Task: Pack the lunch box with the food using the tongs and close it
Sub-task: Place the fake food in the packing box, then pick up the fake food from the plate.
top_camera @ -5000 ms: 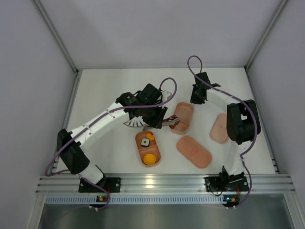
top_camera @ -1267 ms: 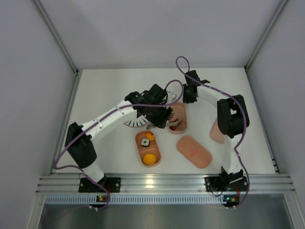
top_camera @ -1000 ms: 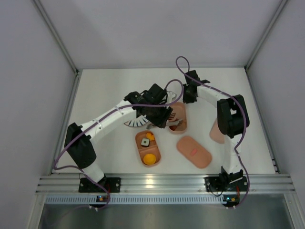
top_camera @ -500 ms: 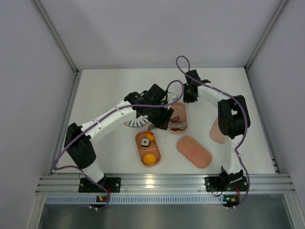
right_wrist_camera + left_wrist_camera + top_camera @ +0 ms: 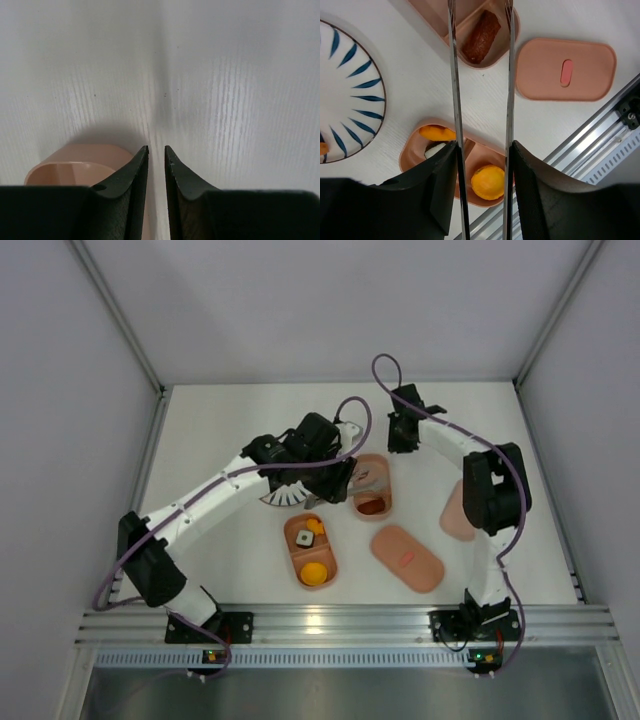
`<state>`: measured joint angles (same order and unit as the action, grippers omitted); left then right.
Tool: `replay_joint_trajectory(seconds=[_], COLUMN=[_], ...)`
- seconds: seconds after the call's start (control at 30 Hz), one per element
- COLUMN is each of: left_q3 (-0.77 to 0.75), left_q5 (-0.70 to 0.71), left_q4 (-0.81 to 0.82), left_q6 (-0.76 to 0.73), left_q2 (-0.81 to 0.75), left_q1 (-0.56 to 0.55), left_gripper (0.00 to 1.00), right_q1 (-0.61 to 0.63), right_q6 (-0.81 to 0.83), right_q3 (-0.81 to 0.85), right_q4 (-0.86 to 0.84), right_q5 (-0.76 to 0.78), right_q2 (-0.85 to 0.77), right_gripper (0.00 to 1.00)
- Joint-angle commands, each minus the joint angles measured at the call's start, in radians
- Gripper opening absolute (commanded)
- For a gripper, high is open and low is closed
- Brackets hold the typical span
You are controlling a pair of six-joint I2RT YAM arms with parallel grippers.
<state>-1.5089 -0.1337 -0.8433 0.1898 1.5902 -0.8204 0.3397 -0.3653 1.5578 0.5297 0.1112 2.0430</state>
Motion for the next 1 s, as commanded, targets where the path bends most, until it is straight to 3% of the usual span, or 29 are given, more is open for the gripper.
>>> replay_joint_trajectory(seconds=[0.0,0.13,0.23,0.47,0.7,0.97], left_q3=[-0.031,-0.062,-0.025,0.222,0.421,0.495], left_q5=[0.097,0.323,0.426,0.462,0.499,0.461], left_q4=[0.061,0.009,-0.039,-0.002,0.052,0.107], left_q6=[0.059,0.155,0.252,0.356,0.436,0.453], left_q2=[-0.098,-0.128,-0.18,-0.345,-0.372,-0.36], left_q1=[-0.003,0.02,0.123,0.328,0.339,0.34], left_gripper=[0.51,0.52,0.5,0.51,0.59,0.57], right_q1=[0.005,0.002,0.002,0.024,0.028,0.042], right_q6=[0.014,0.0,-0.017,-0.02,-0.007,-0.015], right_q3=[0.002,-0.044,-0.148,-0.338,-0.43,-0.455], right_q4=[0.044,0.041,0.012,-0.028,-0.031,-0.042], right_q5=[0.065,0.074,0.006,-0.042,-0.08,-0.104], right_q2=[-0.134,-0.246,-0.355,-0.544,-0.659,-0.692], right_gripper=[0.19,0.2,0.2,0.2,0.21,0.22])
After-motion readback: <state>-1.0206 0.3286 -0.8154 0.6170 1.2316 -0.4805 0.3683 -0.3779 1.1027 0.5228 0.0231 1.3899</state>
